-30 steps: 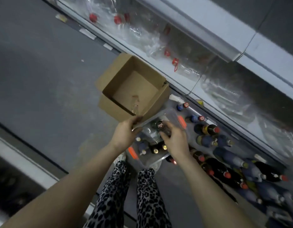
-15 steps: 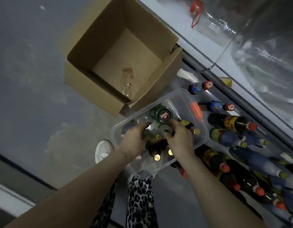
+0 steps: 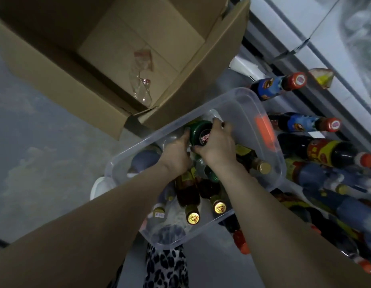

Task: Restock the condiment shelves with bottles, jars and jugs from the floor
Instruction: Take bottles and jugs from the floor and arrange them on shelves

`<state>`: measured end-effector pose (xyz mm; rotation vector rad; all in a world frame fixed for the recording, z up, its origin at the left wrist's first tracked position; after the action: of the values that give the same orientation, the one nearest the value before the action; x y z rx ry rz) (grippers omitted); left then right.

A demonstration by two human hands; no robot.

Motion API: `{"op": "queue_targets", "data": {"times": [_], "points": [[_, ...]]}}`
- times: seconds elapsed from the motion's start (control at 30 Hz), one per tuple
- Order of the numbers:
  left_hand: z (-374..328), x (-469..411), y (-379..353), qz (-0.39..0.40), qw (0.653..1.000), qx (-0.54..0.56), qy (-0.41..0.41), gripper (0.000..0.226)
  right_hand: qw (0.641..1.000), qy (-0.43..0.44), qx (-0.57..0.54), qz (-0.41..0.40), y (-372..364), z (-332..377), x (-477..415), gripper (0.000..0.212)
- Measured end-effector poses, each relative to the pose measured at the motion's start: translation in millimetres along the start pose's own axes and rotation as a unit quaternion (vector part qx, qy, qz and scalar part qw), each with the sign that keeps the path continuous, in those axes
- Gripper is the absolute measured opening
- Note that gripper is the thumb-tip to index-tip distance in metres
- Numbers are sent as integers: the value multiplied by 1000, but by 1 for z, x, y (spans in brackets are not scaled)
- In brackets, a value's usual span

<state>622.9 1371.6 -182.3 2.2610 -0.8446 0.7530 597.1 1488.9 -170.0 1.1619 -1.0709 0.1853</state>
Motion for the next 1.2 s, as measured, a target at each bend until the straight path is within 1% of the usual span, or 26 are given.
{"op": "queue_targets", "data": {"times": [0.13,0.27,0.37,0.43,0.47,0.5,0.57,0.6,0.63,0.7,0.77,0.8,0.83,0.9,0.97,1.0,1.03,1.07,1.1,1.2], "points": [[5,-11,-3,12,1000,1,3,83,1000,5,21,-2,-10,4,-13,93],[4,-15,3,2,999,31,-8,72,999,20,15,-30,-6,4,-15,89],[5,-12,5,15,999,45,0,70,999,28,3,-39,4,0,-7,92],[6,-7,7,3,996,92,22,63,999,32,-14,-37,15,-2,2,94],[5,-3,10,-19,988,147,41,57,999,36,-23,-33,23,-3,9,95],[3,3,13,-49,972,219,66,52,998,41,-31,-28,31,-5,17,95],[-5,17,17,-100,917,366,123,45,997,56,-50,-14,51,-7,38,96],[-10,26,19,-114,890,416,146,41,996,68,-56,-9,63,-7,50,96],[-18,35,22,-118,874,443,162,38,995,82,-56,-4,76,-6,63,97],[-31,52,32,-113,868,449,180,38,993,111,-46,5,101,-3,88,97],[-54,71,48,-100,860,471,169,37,990,135,-38,14,131,1,113,95],[-67,80,57,-81,858,484,153,37,989,140,-41,22,145,2,125,93],[-85,92,70,-55,860,492,128,40,988,146,-51,28,166,3,141,90],[-116,113,90,24,875,479,68,55,985,149,-74,44,195,4,163,80],[-145,138,110,109,904,414,-3,66,983,144,-108,47,225,5,185,71],[-159,150,120,139,918,370,-37,71,981,141,-126,43,242,6,197,66],[-177,163,131,152,931,326,-67,76,979,138,-143,38,259,7,211,62],[-192,172,140,147,942,286,-92,81,978,135,-158,33,273,8,222,59],[-207,181,150,124,951,261,-109,84,976,131,-170,27,288,11,235,58],[-248,207,178,55,957,243,-148,86,972,134,-195,4,328,18,272,65]]}}
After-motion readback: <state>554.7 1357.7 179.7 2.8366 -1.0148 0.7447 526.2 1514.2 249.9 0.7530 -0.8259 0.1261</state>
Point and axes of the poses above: each hand's wrist, its own x-axis away from the middle knuckle, its own y-axis out of the back of the hand, z = x × y, the point moved 7 cm from there along -x, towards the middle knuckle, and after that the axes turned 11 degrees about -y, right-handed, at the moved point
